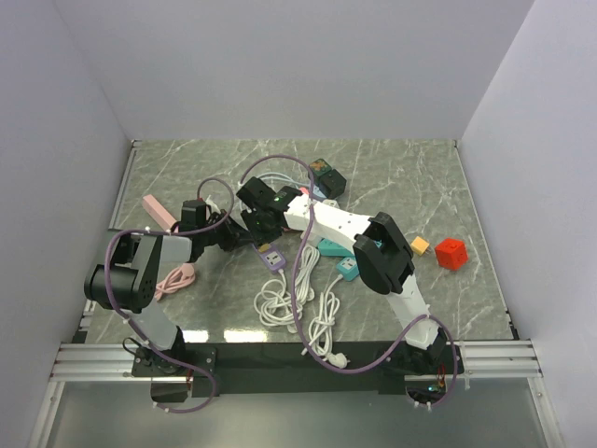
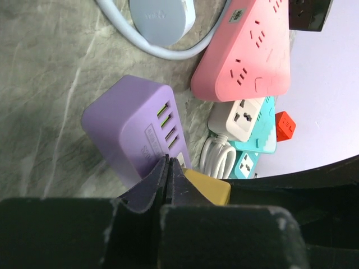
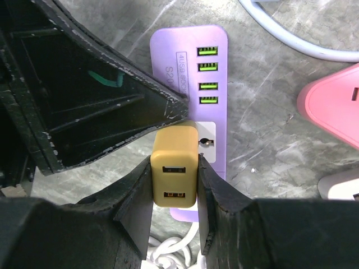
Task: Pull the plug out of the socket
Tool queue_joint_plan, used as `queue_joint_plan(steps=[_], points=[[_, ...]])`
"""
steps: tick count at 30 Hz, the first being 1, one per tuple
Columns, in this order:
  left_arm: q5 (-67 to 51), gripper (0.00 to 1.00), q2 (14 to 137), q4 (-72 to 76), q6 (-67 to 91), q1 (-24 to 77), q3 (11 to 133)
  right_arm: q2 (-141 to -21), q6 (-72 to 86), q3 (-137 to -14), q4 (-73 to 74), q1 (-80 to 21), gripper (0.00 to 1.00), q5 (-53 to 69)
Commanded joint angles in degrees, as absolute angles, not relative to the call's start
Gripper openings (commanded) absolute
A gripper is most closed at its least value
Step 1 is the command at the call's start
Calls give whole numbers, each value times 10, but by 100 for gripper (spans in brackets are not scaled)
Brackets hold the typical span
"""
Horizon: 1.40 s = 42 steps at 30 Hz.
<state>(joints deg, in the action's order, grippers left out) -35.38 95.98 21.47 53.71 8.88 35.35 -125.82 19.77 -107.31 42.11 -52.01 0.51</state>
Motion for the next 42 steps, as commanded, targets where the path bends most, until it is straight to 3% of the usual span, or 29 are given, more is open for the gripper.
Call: queue_joint_plan(steps=[1,13,25,29,35,42], points=[[-319,1,984,161,509,106,346,-1236,214,-1080,391,-526,0,9],[-250,1,993,90,475,127,361,-1215,213,-1113,403,-524,0,3],[-213,0,1002,119,481,147,301,-1181,167,-1226,558,-500,0,-99],[-216,0,974,114,484,147,307,-1093,196,-1122,579,-460,0,-195],[-226,0,909,79,485,147,340,-964,269,-907,536,-291,0,-233],[-213,1,829,-27,465,149,419,-965,370,-813,556,-125,0,-279]])
